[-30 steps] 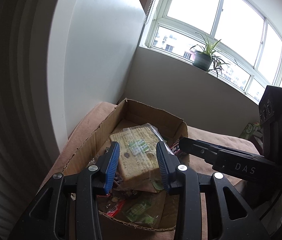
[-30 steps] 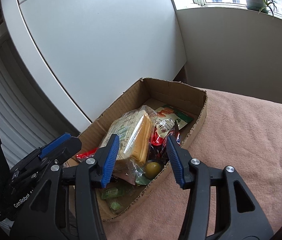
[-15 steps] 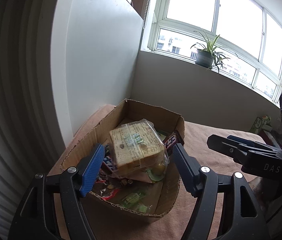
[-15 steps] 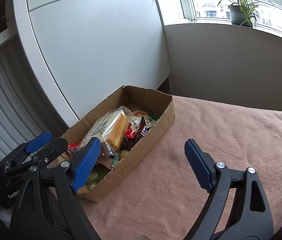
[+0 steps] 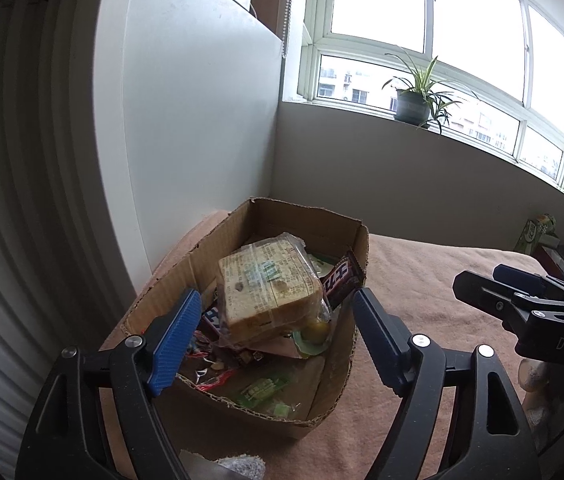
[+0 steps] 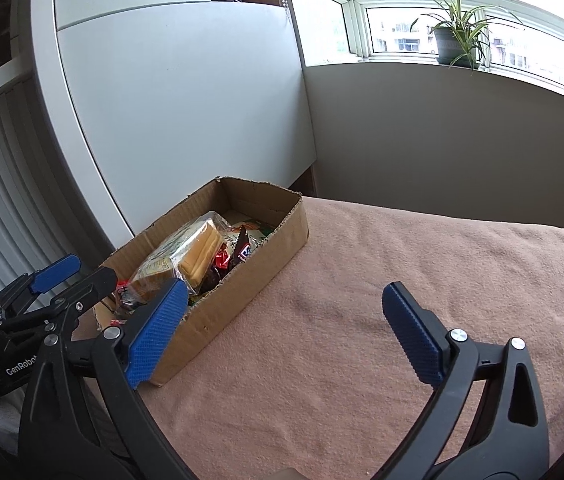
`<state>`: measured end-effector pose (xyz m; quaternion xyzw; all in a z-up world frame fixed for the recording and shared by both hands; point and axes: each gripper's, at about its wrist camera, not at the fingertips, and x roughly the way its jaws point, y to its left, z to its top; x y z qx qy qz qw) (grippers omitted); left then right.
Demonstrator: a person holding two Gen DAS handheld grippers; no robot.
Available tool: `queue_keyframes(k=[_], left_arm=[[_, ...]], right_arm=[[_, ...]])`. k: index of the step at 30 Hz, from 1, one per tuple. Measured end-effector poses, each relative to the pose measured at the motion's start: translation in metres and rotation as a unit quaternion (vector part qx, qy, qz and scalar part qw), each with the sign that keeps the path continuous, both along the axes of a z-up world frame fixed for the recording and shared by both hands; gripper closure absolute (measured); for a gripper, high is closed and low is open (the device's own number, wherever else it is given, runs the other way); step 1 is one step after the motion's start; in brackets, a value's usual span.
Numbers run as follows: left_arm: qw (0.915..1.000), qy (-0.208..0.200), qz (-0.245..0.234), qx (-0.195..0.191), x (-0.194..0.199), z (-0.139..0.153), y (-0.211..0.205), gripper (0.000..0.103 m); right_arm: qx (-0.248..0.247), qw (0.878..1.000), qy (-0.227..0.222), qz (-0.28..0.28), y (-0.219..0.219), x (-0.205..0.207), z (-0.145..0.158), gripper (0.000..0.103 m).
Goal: Organize snacks
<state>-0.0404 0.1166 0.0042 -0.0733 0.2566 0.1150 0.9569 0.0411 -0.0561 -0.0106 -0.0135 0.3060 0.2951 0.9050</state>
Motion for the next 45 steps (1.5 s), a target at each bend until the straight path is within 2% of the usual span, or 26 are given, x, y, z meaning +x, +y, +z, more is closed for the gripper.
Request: queue_keyframes(k=[10,45], left_arm=[[1.0000,0.003,0.000,-0.001,0.0002,-0.0013,-0.0013,0.024],[1.0000,-0.003,0.003,0.005,-0.0006,0.0001,-0.0023,0.024]], right_arm=[[-0.012,1.000,-0.021,-0.001,0.0035,-0.0044,0.0023,0.003],[-0.017,1.000,-0.020,-0.003,0.0052,-0.0036,0.0008,0.003]])
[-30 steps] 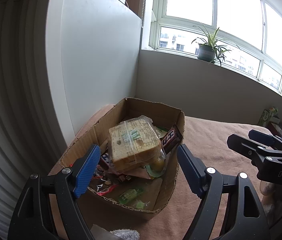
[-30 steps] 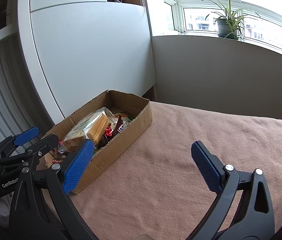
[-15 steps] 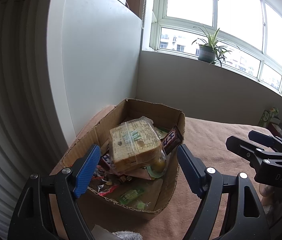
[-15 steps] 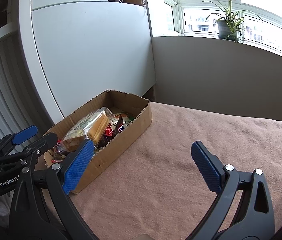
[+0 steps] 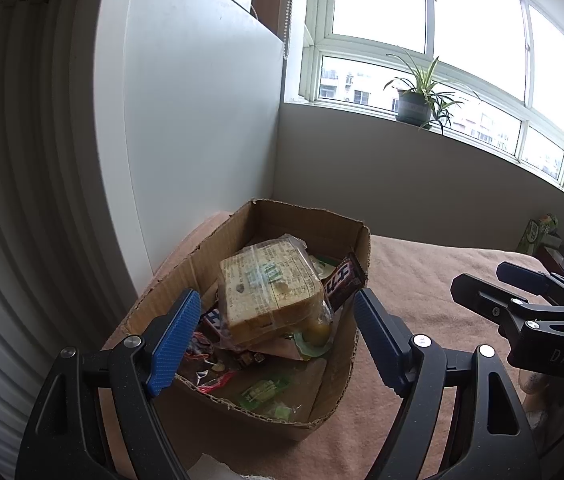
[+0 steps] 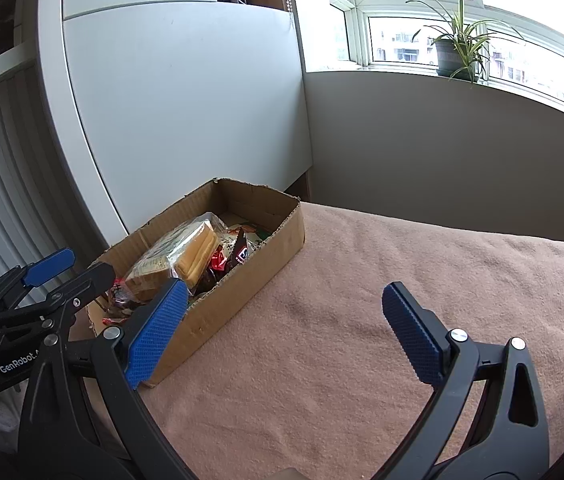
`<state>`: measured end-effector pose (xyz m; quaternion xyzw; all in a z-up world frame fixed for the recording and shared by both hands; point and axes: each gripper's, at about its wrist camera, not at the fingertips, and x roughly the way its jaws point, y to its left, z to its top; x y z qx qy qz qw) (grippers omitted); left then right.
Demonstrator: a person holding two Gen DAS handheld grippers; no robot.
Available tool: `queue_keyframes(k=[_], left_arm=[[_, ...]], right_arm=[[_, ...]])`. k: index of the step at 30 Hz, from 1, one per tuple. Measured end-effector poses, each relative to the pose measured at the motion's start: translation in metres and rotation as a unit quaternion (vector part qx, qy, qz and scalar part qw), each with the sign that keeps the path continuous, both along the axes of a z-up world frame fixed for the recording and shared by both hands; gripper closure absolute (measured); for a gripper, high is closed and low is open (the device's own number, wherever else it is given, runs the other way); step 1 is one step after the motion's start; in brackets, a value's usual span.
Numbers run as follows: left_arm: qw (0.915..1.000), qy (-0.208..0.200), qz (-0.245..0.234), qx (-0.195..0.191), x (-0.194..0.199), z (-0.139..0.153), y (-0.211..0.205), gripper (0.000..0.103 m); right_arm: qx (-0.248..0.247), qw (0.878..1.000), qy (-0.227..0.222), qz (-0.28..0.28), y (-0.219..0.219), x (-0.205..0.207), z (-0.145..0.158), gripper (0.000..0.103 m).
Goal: Organize snacks
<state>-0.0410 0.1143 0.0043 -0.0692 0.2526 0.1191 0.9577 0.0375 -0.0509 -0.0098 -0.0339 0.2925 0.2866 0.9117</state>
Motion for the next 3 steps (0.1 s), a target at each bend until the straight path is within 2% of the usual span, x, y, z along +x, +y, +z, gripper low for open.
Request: queue_keyframes(k=[3], left_arm=[[1.0000,0.000,-0.003,0.005,-0.0001,0.0005,-0.0013,0.024]], right_arm=[[-0.002,1.000,-0.001,0.000,-0.0005,0.0001,-0.0001,0.003]])
